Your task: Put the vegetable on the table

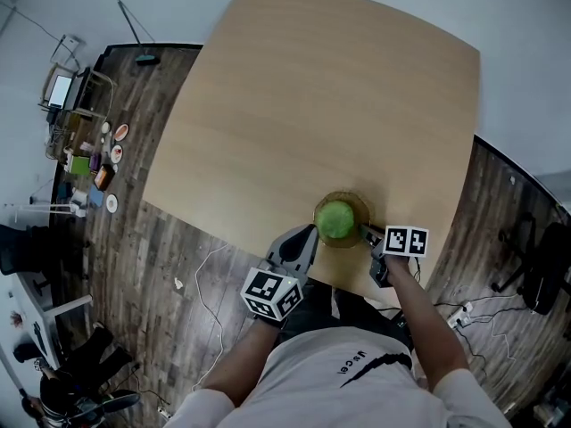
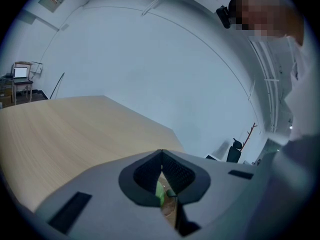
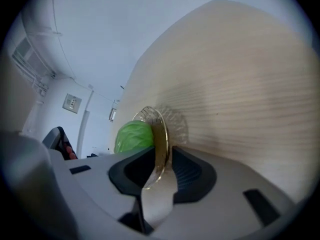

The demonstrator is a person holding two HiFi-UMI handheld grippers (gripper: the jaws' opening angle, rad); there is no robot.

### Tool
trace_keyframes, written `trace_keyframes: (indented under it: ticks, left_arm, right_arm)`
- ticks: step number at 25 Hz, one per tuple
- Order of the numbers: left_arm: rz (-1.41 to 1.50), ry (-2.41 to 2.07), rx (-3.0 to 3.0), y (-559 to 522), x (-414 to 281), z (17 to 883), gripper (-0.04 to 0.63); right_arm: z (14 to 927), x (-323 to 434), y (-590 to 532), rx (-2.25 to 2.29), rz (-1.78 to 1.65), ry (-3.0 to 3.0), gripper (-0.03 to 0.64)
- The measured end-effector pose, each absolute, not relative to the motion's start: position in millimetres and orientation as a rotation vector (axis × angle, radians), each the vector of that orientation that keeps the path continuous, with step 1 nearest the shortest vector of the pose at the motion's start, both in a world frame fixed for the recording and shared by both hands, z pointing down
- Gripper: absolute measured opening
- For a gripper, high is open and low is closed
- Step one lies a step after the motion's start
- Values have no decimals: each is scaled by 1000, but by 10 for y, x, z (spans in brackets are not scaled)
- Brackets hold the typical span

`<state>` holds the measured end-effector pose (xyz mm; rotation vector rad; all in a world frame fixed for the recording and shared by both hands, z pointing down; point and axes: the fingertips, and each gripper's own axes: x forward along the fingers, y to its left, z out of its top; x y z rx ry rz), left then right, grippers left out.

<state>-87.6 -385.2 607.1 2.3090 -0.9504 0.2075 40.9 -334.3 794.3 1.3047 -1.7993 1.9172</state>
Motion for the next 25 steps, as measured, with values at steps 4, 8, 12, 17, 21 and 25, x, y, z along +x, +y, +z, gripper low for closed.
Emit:
trace_keyframes:
  ticks: [4,8,12,17,21,25]
  left_arm:
    - [232,-960,2307,-3827,-832,6058,12]
    - [254,-968,2284,-3777,-801,6056,12]
    - [259,-966,2284,-3668,-704,5969,12]
    - [261,-956,2297,-3514,-537,5784,12]
    - [257,-918,2344,-3443,-381,5604,12]
    - [233,-924,2378,-3392,-324,5308,12]
  right_arm:
    - [7880,544,-3361,1343,1863,-1795,97]
    - [7738,630,-3345,1365,1724,-1823,93]
    - [7372,625,-3362,1384,1606,-1948,35]
    - [6737,579,-3439,1385,1423,-2154,23]
    - [6175,514,-3512,1368,1316,-2335,15]
    - [5622,441,-3525,1375,1163,-2473,15]
